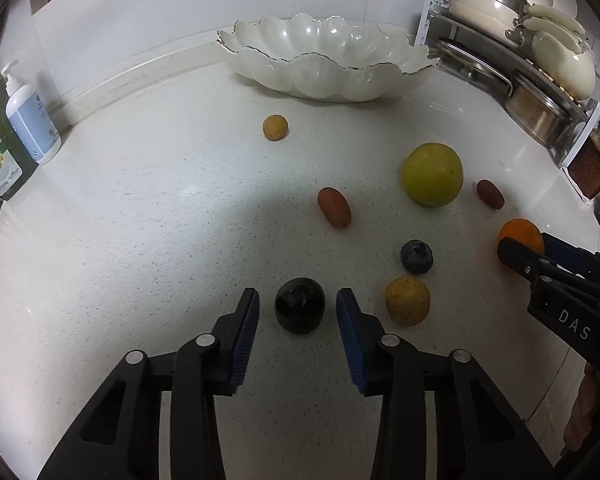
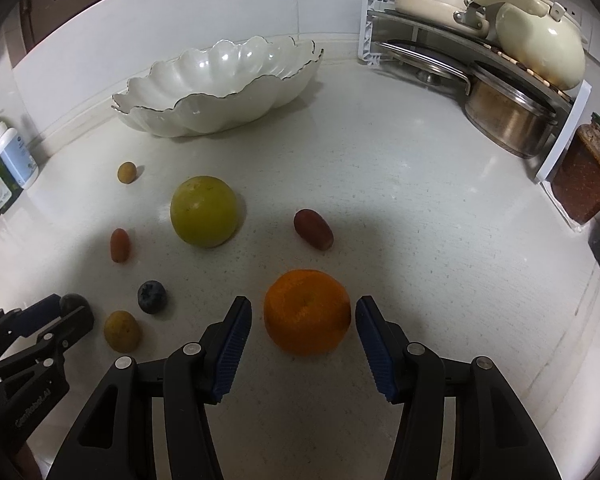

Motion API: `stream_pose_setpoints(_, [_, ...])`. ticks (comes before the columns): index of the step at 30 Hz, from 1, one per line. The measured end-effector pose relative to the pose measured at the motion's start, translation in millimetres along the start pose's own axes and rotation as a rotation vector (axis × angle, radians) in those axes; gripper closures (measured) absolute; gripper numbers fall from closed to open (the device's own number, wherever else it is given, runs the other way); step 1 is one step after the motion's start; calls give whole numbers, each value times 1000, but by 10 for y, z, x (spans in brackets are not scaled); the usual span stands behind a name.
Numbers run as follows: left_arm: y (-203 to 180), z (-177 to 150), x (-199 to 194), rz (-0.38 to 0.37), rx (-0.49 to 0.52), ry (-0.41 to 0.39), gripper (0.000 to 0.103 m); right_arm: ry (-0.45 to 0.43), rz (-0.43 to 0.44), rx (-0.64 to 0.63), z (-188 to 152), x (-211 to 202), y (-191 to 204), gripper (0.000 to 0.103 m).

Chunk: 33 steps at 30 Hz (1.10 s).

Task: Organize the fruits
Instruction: 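Close the left tool on another dark plum while the right tool grasps the orange, then lift the plum with the left tool while the right tool lifts the orange toward the bowl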

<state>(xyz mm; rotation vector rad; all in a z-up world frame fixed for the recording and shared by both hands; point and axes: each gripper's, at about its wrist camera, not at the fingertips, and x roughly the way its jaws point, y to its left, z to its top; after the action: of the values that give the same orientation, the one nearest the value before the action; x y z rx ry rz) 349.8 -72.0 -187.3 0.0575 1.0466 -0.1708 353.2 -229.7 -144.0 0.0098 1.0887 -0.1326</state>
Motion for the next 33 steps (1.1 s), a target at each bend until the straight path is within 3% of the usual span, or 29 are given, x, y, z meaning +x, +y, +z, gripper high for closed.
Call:
stream_pose_setpoints(5, [9, 7, 36, -8, 1, 13, 77, -3, -14, -11, 3, 9, 15, 57])
stream_pose_setpoints(20, [23, 44, -137, -14, -8, -37, 77, -15, 24, -13, -19, -114, 53, 59])
stream_pose_setpoints(33, [81, 135, -473, -35, -16, -133, 77, -92, 48, -22, 17, -443, 177, 59])
